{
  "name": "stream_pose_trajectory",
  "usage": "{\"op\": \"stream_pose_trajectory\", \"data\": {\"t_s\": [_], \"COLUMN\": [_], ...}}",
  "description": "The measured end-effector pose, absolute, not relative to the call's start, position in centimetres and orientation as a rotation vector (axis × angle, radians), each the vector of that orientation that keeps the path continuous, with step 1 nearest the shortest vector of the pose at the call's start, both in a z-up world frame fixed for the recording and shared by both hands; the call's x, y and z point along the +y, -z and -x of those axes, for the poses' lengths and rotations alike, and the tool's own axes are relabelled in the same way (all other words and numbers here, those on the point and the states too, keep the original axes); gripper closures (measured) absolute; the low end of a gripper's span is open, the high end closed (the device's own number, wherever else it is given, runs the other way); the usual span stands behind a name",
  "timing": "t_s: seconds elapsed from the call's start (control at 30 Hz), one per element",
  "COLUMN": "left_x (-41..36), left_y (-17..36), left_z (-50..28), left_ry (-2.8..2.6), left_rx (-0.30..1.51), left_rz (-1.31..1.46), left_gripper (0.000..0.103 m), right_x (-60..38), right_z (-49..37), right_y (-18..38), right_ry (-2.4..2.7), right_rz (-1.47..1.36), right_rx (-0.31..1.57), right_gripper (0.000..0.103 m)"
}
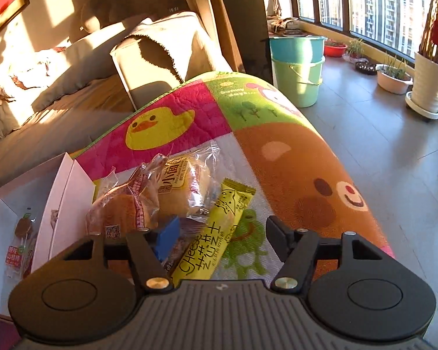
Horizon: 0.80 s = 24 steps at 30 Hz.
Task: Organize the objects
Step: 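Grasp the yellow cheese stick packet with the right tool, then lift the cheese stick and carry it over the pink box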
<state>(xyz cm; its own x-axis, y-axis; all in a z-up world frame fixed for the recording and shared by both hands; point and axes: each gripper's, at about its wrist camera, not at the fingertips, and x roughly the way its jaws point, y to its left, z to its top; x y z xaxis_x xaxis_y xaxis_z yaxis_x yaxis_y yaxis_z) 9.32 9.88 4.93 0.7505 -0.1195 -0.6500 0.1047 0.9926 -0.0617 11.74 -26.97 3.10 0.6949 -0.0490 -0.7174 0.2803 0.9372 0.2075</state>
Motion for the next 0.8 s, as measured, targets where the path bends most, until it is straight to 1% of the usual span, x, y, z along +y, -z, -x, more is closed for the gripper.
{"op": "stream_pose_trajectory", "data": {"t_s": [0.07, 0.1, 0.13, 0.2, 0.3, 0.4, 0.63, 0.8], "left_x": [9.8, 9.8, 9.8, 9.8, 9.8, 9.8, 9.8, 9.8], "left_y": [-5.0, -5.0, -5.0, -5.1, -5.0, -5.0, -5.1, -5.1], "left_z": [-9.3, -9.3, -9.4, -9.3, -9.4, -9.4, -9.5, -9.5], "left_ry": [0.123, 0.123, 0.123, 0.123, 0.123, 0.123, 0.125, 0.122], "left_rx": [0.713, 0.714, 0.715, 0.715, 0.714, 0.714, 0.716, 0.716], "left_rz": [0.019, 0.018, 0.019, 0.019, 0.019, 0.019, 0.024, 0.026], "left_gripper": [0.09, 0.09, 0.09, 0.09, 0.09, 0.09, 0.09, 0.09], "right_x": [-26.8, -26.6, -26.3, -25.6, -25.5, -25.1, -23.2, -21.7], "right_z": [-12.4, -12.6, -12.7, -12.0, -10.1, -7.4, -2.2, -0.7], "right_y": [-2.8, -2.7, -2.6, -2.7, -2.8, -2.8, -3.4, -3.4], "right_ry": [0.17, 0.151, 0.143, 0.134, 0.107, 0.094, 0.024, 0.015], "right_rz": [-0.317, -0.305, -0.281, -0.218, -0.195, -0.122, -0.047, 0.018], "right_rx": [0.805, 0.823, 0.841, 0.841, 0.88, 0.894, 0.953, 0.944], "right_gripper": [0.045, 0.056, 0.063, 0.067, 0.074, 0.078, 0.079, 0.079]}}
